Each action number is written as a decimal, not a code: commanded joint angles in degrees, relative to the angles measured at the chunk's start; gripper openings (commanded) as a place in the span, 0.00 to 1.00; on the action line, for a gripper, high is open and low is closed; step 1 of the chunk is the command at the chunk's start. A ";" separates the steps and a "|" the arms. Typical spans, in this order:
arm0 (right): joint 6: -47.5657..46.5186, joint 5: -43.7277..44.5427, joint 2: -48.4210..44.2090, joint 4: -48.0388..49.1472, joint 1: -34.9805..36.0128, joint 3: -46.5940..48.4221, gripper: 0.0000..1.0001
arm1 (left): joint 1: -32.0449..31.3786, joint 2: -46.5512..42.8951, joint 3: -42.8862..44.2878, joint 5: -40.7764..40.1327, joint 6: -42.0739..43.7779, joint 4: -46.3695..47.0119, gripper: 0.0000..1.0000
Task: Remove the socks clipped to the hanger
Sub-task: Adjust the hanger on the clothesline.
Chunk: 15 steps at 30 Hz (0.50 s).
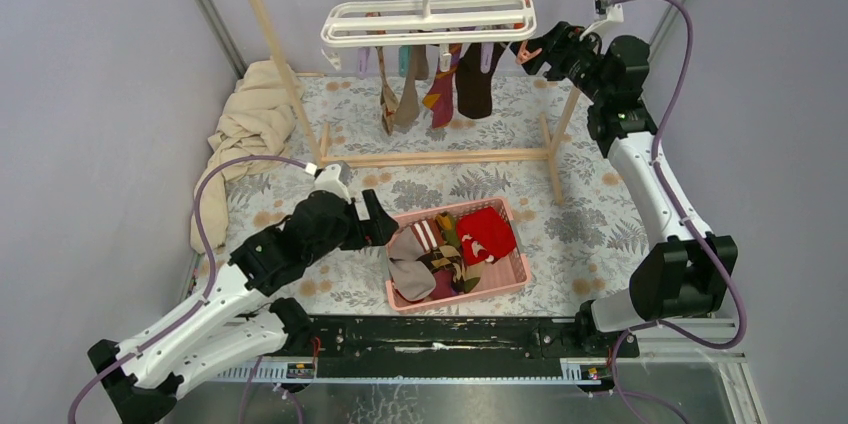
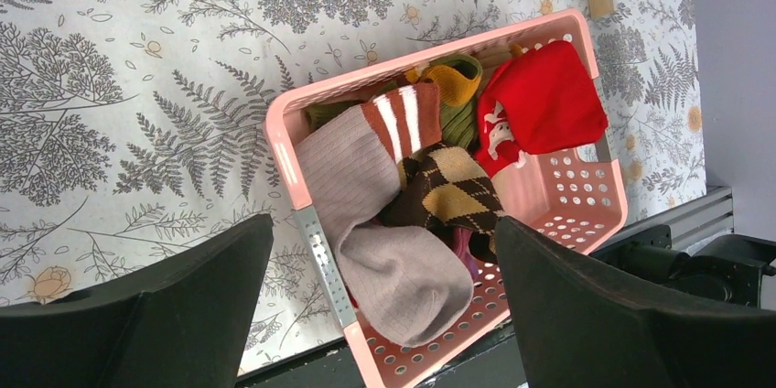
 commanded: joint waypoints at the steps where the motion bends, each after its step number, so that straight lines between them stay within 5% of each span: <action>1: 3.55 -4.54 -1.66 19.88 -0.18 -4.97 0.79 | 0.37 0.92 2.54 0.51 2.13 2.50 0.99; 15: 4.71 -1.66 4.35 35.63 -0.26 -5.21 0.81 | 0.42 3.95 4.91 2.47 2.99 3.16 0.98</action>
